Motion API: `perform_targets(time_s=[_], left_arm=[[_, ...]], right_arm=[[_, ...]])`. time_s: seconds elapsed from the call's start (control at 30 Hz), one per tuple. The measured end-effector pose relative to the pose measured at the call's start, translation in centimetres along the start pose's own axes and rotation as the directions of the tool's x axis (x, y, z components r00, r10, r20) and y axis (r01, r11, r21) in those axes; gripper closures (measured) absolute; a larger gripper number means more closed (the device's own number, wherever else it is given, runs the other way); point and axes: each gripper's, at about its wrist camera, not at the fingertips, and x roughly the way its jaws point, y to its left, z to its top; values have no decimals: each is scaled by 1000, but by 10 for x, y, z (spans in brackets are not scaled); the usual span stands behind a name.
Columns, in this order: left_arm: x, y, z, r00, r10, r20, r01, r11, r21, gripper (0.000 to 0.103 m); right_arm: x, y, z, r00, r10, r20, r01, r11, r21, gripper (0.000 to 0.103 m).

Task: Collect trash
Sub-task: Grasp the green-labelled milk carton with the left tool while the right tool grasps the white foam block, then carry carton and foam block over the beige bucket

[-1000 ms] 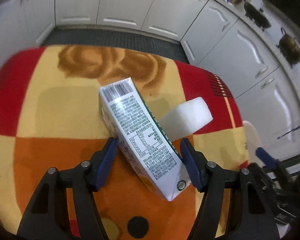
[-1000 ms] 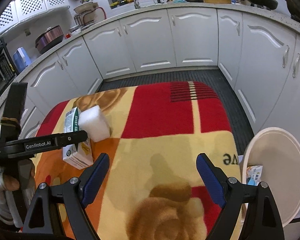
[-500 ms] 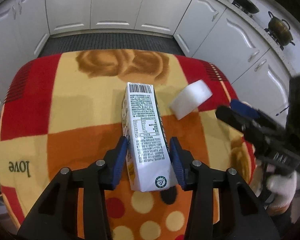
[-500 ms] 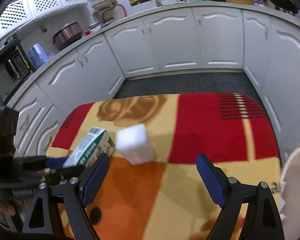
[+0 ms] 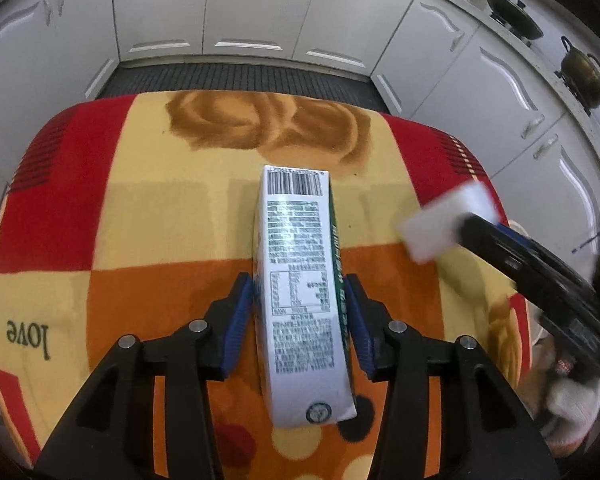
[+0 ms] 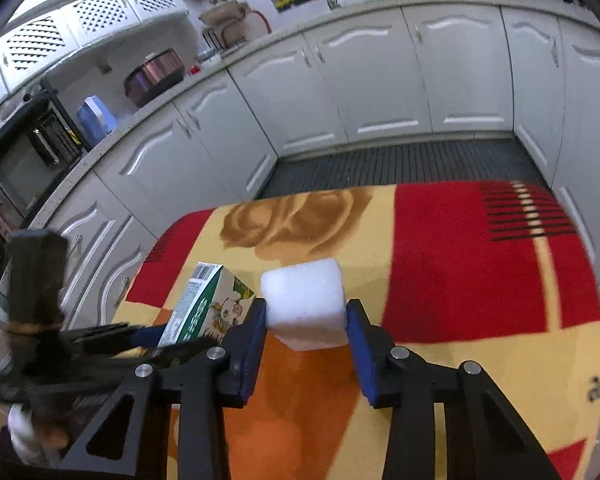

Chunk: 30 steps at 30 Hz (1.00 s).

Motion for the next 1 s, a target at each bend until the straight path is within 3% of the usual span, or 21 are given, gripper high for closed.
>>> perform_targets(time_s=[0.5,1.0], left_arm=[[-22,-40,-14,997,-36,67,30,995,92,62],[-28,-104,-23,990,-129,61,116,977,177,63]], right_arm=[[-52,-22,-32,998,-51,31,50,998,23,65],[-96,-39,-49,989,-124,76,121,992,42,65]])
